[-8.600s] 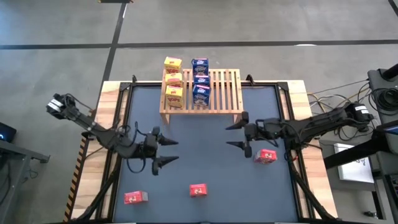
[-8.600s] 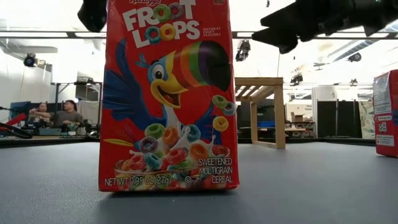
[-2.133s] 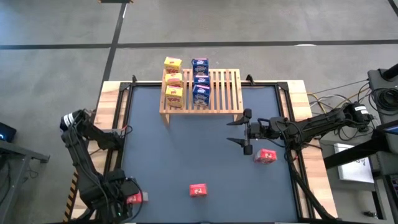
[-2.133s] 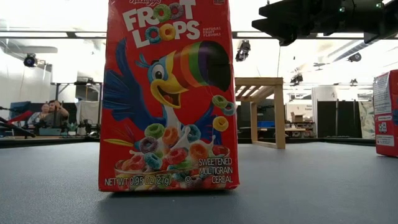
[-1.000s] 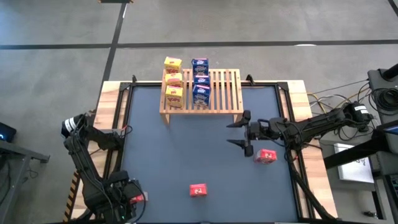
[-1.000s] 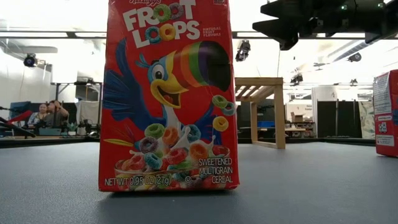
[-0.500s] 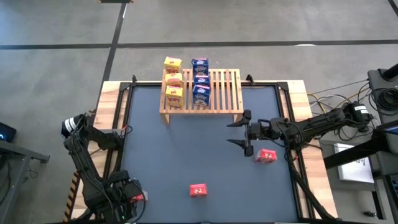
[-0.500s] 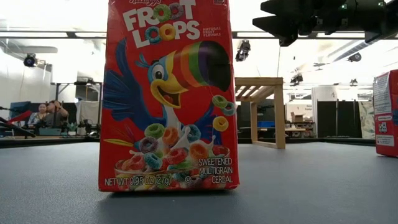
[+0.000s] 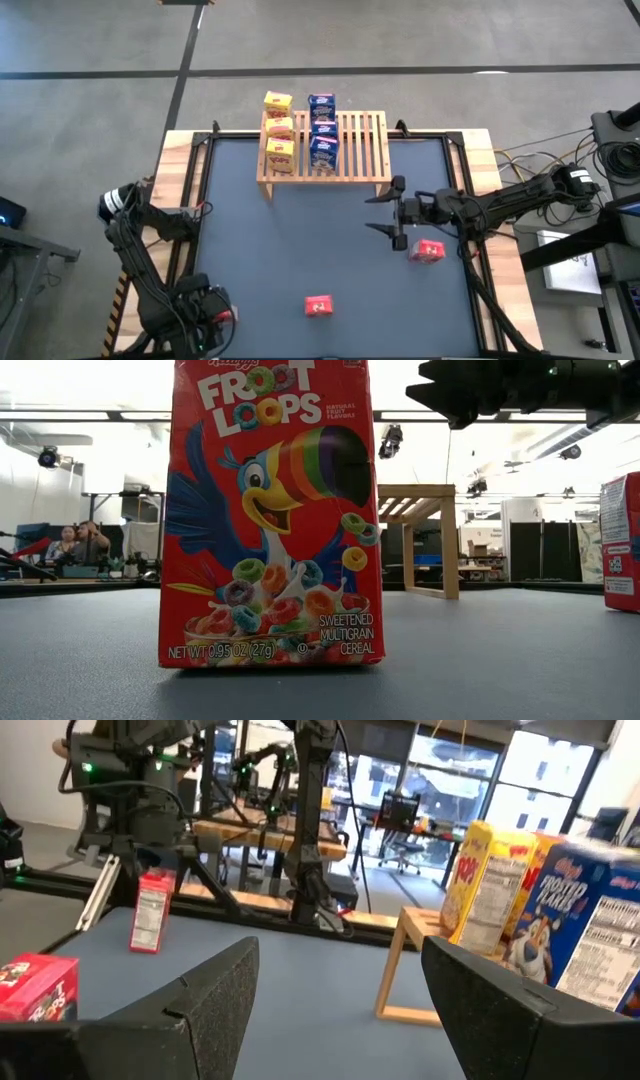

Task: Stack cereal on shelf
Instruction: Put the bottom left red cereal box on the shelf

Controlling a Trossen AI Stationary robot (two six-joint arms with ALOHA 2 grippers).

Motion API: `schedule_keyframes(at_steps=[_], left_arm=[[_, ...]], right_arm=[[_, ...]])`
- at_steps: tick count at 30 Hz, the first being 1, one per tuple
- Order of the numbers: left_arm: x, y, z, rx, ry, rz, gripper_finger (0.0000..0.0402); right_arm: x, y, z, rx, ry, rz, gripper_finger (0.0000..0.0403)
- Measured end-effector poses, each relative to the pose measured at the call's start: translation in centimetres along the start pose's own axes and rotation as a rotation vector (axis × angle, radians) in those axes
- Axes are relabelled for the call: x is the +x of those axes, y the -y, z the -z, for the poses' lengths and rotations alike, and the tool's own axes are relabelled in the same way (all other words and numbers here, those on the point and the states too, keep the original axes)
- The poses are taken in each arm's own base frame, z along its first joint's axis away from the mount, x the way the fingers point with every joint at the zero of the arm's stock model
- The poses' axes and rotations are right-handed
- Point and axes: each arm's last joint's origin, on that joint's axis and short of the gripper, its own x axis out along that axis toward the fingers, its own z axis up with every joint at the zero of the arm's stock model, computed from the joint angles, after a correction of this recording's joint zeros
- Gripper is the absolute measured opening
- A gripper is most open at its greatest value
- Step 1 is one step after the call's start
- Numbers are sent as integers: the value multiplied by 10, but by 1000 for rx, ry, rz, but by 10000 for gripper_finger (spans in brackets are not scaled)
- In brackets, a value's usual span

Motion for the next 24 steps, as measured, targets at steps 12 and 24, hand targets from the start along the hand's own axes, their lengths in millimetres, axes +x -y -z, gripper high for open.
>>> schedule_keyframes(at_steps=[12, 24], left_arm=[[2, -1, -1, -13, 64, -11, 231], [2, 0, -3, -19, 108, 6, 231]], right_arm=[[0, 1, -3, 40, 27, 5, 270], [0, 0, -2, 121, 20, 1, 270]])
